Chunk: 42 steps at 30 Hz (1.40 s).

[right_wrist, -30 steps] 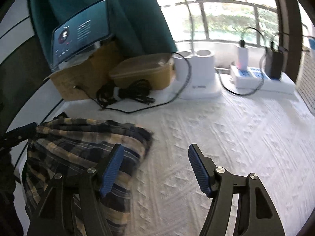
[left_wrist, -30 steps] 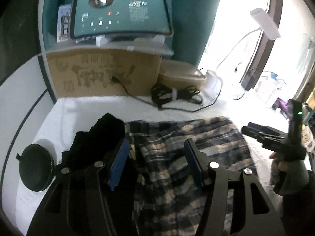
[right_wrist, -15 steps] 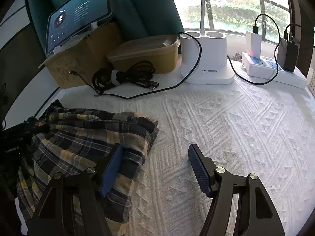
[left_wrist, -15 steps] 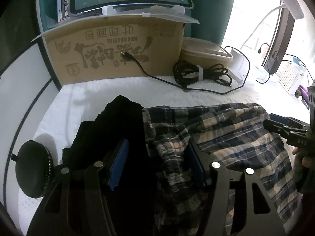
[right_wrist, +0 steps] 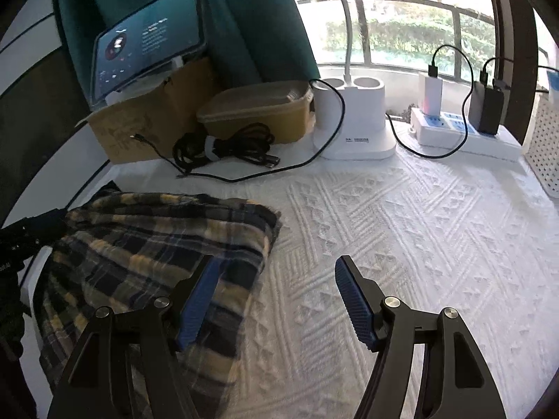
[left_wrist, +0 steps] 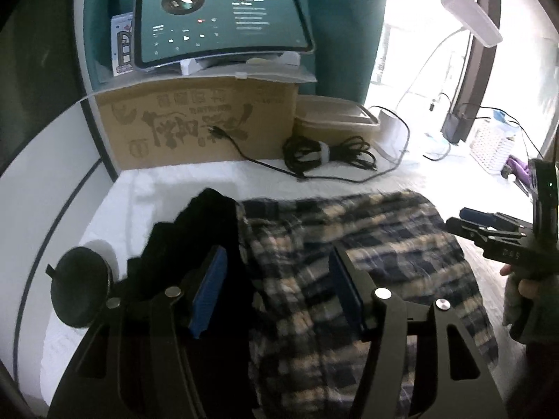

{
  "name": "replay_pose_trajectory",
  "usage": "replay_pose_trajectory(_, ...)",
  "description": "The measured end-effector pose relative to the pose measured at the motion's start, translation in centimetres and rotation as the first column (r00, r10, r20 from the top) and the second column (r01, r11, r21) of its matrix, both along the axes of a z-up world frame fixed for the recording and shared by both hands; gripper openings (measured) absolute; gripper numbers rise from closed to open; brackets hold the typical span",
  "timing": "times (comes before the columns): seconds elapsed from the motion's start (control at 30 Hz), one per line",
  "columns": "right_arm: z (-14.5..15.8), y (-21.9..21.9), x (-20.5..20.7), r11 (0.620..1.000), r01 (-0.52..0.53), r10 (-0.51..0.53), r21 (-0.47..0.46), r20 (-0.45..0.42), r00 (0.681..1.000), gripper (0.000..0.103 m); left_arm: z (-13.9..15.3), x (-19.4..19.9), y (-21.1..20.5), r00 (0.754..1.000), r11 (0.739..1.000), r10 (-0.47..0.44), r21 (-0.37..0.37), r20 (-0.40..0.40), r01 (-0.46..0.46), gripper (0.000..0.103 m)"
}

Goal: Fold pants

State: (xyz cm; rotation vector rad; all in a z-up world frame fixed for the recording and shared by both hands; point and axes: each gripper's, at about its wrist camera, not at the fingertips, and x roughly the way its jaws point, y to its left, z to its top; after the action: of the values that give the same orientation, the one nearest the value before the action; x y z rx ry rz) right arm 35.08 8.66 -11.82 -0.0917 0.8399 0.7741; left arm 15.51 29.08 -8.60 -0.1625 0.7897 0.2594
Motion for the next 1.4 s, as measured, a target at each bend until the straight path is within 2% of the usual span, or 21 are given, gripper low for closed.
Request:
replay_pose_trajectory(0.33, -1.0, 0.3, -2.4, 0.998, -0.050, 0.049, -0.024, -0.023, 0.999, 0.071, -3.2, -0.5, 0.3, 0.996, 0.999, 0.016, -0.042, -0.088, -0.020, 0.061)
replay_pose_trajectory(0.5, -2.1, 0.2, -2.5, 0.995, -0.042, 0.041, -0.088, -0.018, 0.999, 0.071, -3.6, -0.5, 0.9, 0.995, 0.999, 0.027, -0.036, -0.099, -0.030, 0.064)
replay_pose_trajectory(0.7, -2.3, -1.1, -2.2, 0.995, -0.005, 0.003, -0.104, -0.018, 1.000, 0.071, -2.8, -1.2, 0.6, 0.994, 0.999, 0.044, -0.021, -0.102, -0.046, 0.064)
replay_pose_trajectory(0.77, -2.1, -1.5, -2.5, 0.995, 0.000, -0.001, -0.102, -0.011, 1.000, 0.071, -1.7, -1.8, 0.1, 0.996, 0.999, 0.047, -0.014, -0.073, -0.048, 0.064)
replay_pose_trajectory(0.87, -1.5, -2.0, -3.2, 0.997, -0.004, 0.003, -0.080, -0.010, 1.000, 0.071, -0.5, -2.7, -0.8, 1.000, 1.000, 0.016, -0.016, -0.027, -0.017, 0.064)
replay_pose_trajectory(0.97, -0.8, -2.3, -4.4, 0.999, -0.024, 0.024, -0.048, -0.007, 1.000, 0.071, -0.2, -3.2, -2.0, 1.000, 1.000, -0.010, -0.010, -0.024, 0.010, 0.064)
replay_pose_trajectory(1.2, -1.3, -1.6, -7.9, 0.990, -0.120, 0.118, -0.068, -0.027, 0.993, 0.071, -2.8, -4.6, -2.8, 0.995, 0.999, -0.001, -0.042, -0.097, -0.003, 0.064)
replay_pose_trajectory(1.4, -2.6, -2.2, -9.6, 0.984, -0.138, 0.137, -0.108, -0.019, 0.990, 0.071, -4.2, -5.5, -2.7, 0.991, 0.999, 0.018, -0.036, -0.131, -0.023, 0.065)
